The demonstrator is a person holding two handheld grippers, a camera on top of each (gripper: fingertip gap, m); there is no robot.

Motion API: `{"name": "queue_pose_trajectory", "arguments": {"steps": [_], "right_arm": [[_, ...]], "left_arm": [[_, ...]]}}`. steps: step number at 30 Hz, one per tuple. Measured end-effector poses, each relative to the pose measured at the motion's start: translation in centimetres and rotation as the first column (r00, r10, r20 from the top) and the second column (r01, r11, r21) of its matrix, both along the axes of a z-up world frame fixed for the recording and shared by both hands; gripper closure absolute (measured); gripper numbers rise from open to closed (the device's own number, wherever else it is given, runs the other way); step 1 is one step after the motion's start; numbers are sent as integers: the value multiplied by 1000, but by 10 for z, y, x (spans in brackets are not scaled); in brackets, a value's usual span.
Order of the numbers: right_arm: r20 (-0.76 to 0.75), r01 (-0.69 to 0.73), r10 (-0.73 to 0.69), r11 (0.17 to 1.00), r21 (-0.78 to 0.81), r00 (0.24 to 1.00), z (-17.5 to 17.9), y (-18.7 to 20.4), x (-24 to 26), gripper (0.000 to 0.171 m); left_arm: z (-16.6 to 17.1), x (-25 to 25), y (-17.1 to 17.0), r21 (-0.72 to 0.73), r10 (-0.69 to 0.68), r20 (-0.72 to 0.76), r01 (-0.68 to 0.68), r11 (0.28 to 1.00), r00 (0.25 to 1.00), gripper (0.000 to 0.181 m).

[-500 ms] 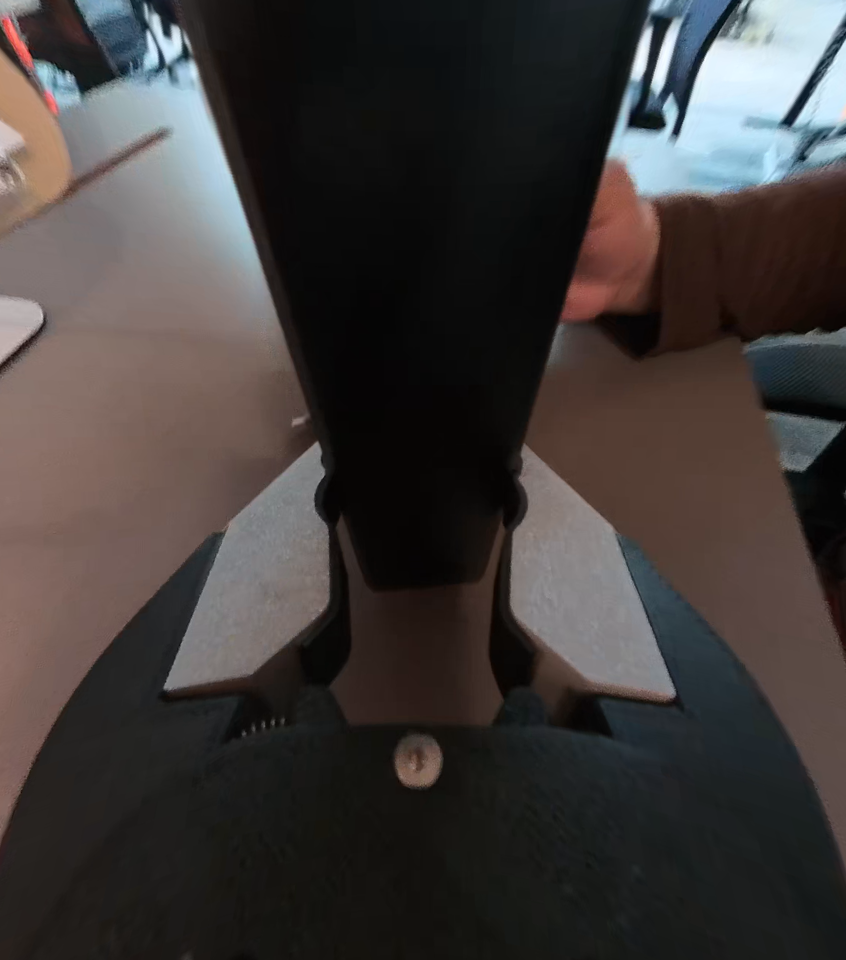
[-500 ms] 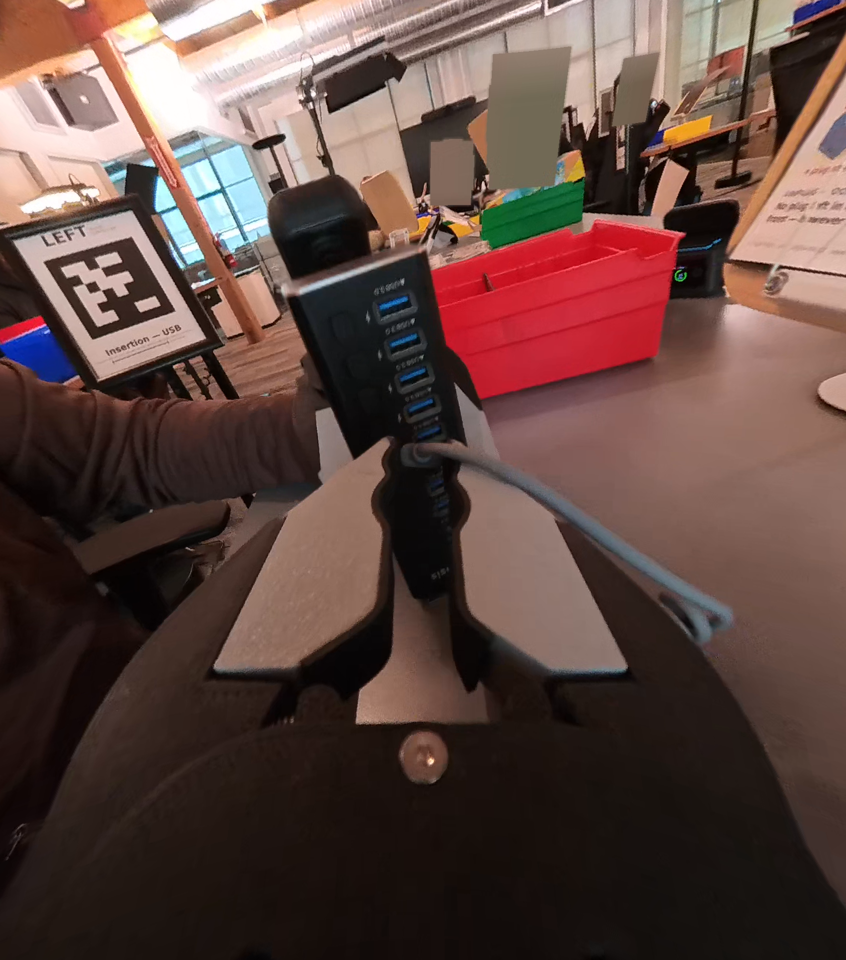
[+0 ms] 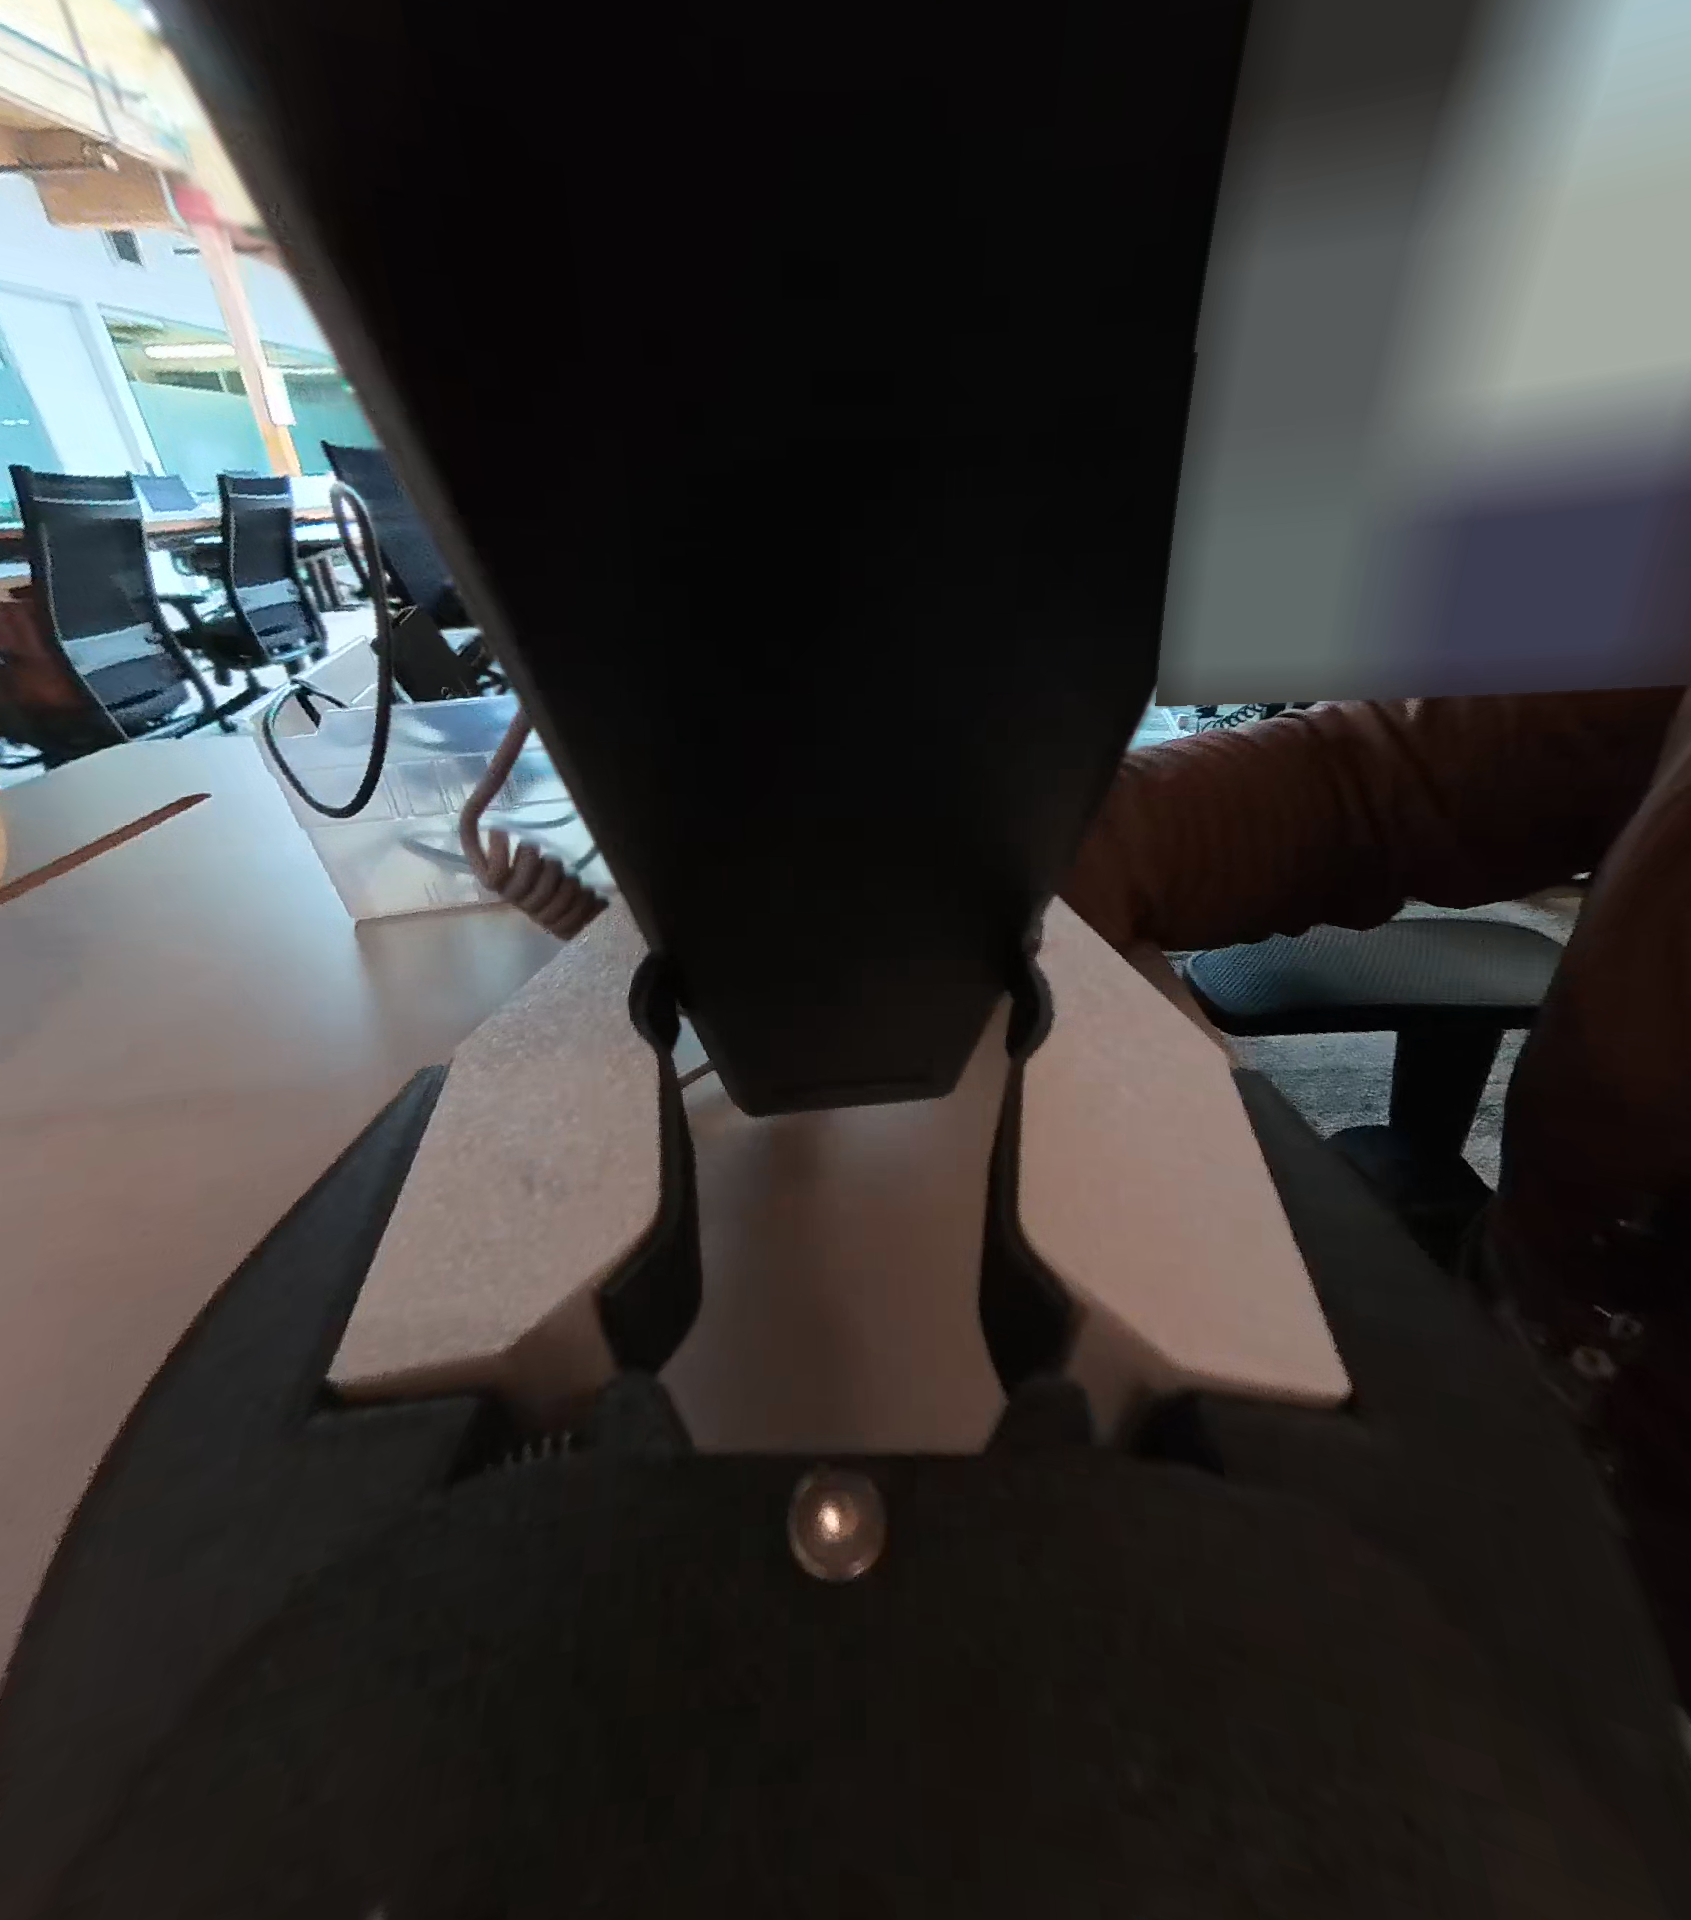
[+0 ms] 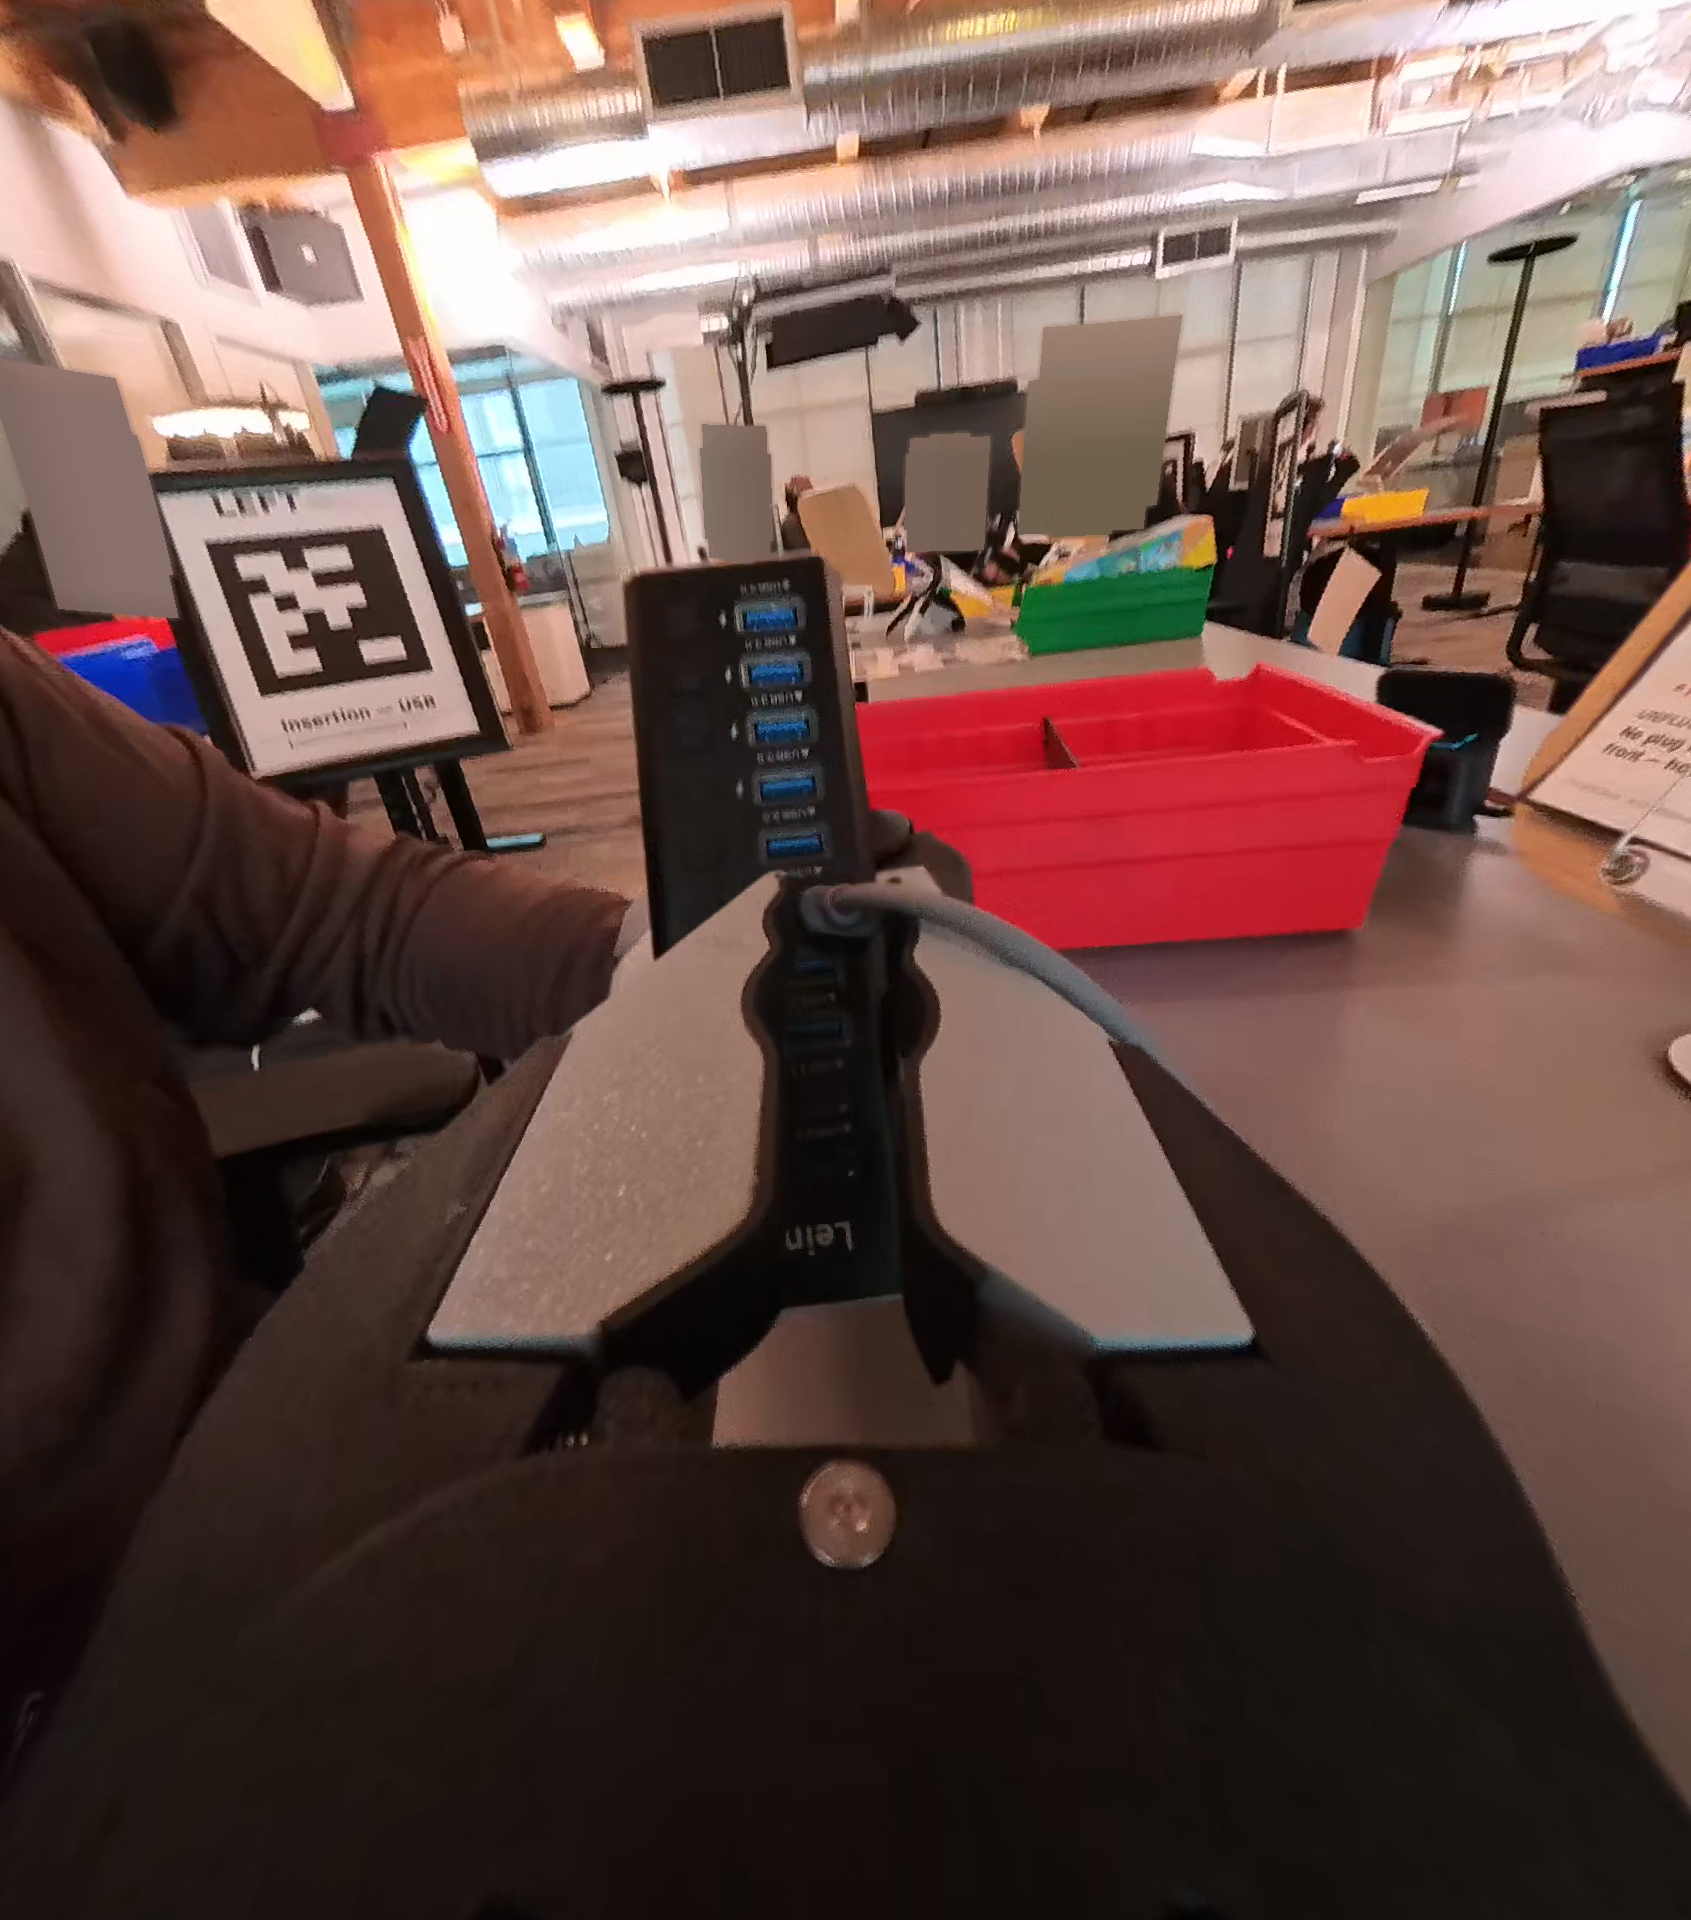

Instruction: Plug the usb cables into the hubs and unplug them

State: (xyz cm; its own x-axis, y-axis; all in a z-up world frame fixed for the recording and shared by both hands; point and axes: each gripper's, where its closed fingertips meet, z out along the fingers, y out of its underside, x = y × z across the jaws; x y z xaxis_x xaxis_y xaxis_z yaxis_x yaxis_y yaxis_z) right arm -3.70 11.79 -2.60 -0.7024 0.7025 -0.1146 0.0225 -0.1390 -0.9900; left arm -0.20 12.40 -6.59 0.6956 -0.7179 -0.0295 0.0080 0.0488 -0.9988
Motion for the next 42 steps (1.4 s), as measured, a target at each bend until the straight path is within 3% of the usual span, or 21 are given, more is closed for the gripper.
{"name": "queue_pose_trajectory", "arguments": {"steps": [15, 33, 42], "right_arm": [[-50, 0, 4, 998, 68, 999, 0, -7, 4, 157], [-156, -3, -1, 1000, -25, 988, 25, -13, 5, 157], [-153, -2, 9, 999, 48, 988, 21, -20, 5, 157]], "left_arm": [[19, -7, -6, 54, 2, 83, -7, 999, 997, 119], [23, 1, -9, 89, -10, 65, 4, 996, 998, 118], [22, 3, -10, 84, -13, 59, 8, 996, 998, 119]]}}
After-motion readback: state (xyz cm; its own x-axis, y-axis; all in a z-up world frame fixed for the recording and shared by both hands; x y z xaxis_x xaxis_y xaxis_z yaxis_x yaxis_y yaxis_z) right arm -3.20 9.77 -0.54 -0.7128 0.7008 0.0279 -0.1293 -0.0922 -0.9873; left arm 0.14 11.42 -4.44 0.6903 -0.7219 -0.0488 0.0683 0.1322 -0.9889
